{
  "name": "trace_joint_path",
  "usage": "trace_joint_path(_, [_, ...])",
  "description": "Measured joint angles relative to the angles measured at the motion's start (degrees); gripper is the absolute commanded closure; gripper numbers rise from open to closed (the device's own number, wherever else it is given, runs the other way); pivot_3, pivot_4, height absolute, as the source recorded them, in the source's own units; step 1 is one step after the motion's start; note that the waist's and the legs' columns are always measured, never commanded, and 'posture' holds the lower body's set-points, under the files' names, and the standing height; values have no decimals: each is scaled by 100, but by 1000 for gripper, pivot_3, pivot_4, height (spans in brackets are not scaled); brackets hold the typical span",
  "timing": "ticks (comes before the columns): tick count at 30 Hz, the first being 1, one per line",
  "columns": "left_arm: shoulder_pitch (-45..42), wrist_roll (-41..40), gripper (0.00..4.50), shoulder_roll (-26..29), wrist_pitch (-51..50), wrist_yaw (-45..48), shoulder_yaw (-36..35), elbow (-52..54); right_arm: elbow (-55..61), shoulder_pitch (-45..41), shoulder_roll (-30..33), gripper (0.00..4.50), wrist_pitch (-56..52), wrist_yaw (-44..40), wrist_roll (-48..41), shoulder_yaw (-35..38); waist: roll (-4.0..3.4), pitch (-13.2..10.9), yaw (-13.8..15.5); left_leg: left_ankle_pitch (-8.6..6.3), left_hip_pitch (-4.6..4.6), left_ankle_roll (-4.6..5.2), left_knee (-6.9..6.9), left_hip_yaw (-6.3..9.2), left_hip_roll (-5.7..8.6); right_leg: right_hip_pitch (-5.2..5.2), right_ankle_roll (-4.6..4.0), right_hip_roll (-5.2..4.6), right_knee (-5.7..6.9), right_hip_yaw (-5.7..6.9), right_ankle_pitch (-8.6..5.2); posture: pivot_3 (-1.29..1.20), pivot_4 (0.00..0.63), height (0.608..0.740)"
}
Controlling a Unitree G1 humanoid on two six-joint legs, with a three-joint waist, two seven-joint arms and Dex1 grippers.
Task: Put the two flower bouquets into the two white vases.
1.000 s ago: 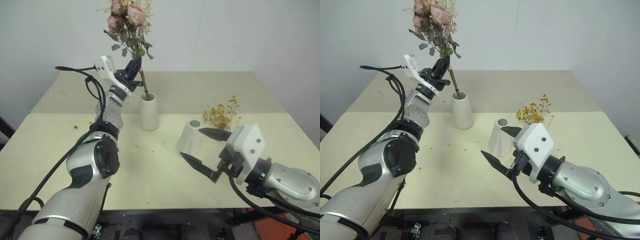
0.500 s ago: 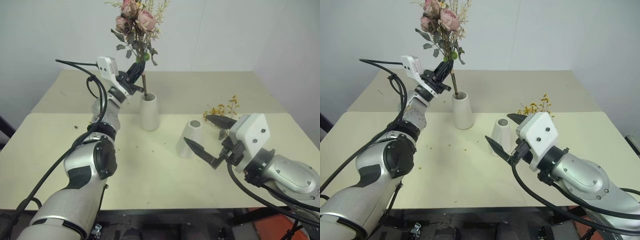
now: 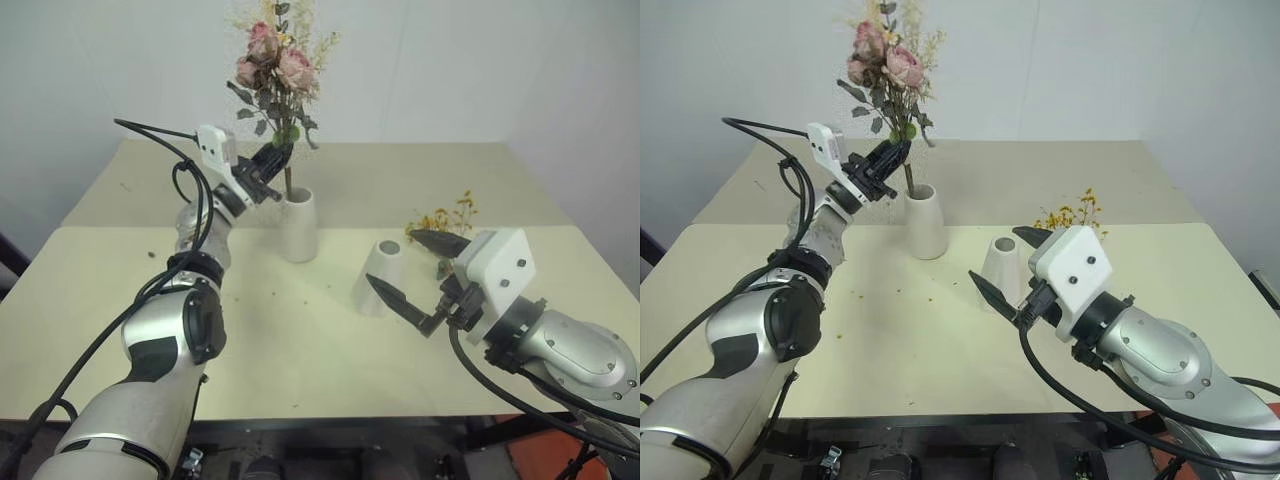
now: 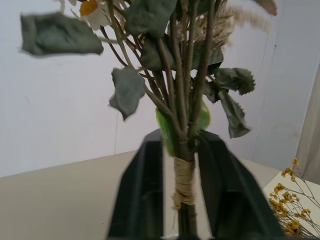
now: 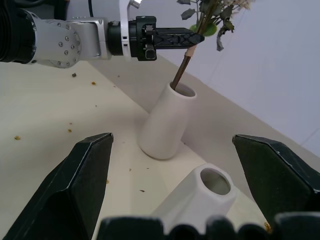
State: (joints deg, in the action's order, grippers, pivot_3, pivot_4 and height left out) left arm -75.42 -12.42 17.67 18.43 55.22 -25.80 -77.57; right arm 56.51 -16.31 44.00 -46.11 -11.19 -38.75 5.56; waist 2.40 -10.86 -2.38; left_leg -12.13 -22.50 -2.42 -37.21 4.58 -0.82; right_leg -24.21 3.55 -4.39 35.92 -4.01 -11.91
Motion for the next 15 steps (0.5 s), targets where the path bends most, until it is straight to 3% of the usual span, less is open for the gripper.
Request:
trace_joint_path(8, [82, -129, 6, 214, -34, 460, -73, 13, -112, -38, -56, 0, 0, -119, 186, -2, 0, 0, -16, 0, 1, 0, 1, 0, 0, -1, -1, 1, 1, 0, 0, 0, 150, 740])
trace_joint_path(15, [406, 285, 6, 700, -202, 685, 392, 20, -244, -62, -109, 0, 2, -283, 319, -5, 0, 0, -6, 0, 3, 0, 0, 0, -1, 0, -1, 0, 4, 0, 0, 0, 150, 740])
